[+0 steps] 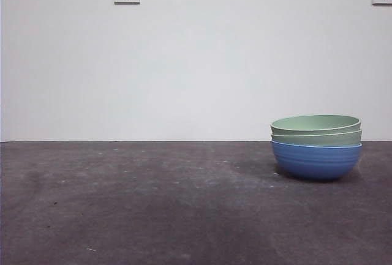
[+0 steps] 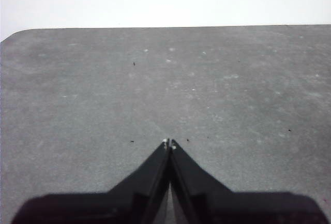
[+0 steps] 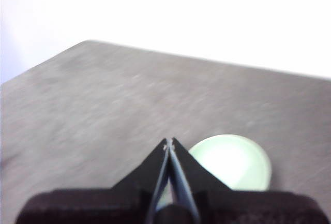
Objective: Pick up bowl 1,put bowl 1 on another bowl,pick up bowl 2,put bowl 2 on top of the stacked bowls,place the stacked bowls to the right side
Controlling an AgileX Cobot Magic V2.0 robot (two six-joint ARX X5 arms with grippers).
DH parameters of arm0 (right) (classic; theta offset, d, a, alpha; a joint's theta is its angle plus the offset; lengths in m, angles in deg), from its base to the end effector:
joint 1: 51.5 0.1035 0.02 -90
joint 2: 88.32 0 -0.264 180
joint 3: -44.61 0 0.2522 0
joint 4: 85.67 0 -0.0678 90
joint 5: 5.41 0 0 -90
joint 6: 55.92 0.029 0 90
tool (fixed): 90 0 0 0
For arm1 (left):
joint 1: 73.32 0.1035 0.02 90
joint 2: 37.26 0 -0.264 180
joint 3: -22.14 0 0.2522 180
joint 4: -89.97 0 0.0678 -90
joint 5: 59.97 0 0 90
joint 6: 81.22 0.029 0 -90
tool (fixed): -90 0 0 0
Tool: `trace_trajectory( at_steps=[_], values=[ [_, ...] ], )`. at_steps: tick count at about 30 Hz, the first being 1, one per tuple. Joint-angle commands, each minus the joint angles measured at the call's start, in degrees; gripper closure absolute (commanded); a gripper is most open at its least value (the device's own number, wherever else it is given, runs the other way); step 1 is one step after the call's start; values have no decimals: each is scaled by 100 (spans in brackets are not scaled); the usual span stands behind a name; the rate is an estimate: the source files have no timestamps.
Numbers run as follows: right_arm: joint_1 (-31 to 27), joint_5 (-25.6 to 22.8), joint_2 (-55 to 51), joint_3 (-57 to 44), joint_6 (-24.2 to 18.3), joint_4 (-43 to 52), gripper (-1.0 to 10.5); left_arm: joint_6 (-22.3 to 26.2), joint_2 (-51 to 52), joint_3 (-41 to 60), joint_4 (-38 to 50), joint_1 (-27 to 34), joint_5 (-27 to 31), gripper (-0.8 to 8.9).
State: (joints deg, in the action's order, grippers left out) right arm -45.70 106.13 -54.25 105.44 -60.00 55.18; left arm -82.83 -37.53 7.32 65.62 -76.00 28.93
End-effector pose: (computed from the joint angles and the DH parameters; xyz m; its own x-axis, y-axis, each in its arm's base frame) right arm 0.1174 0.0226 0.3446 0.8667 0.4571 -0.1996 -0.4648 0.8854 0.0091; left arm 0.0954 -0.0050 0.1516 0.9833 -0.0652 -0.1702 0.0608 0.9977 -0.0310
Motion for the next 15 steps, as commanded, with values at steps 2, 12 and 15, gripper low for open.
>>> trace_trajectory(
  at_steps=[2,12,15],
  values=[
    [-118,-286,-765,-1237,20,1174,945,-55,11,81,7,15,-42,817],
    [-168,-710,-2354,-3215,125,1676,945,-55,11,81,9,15,-44,817],
    [-168,-713,-2662,-3609,245,1679,945,-55,11,81,9,15,-44,817]
  ],
)
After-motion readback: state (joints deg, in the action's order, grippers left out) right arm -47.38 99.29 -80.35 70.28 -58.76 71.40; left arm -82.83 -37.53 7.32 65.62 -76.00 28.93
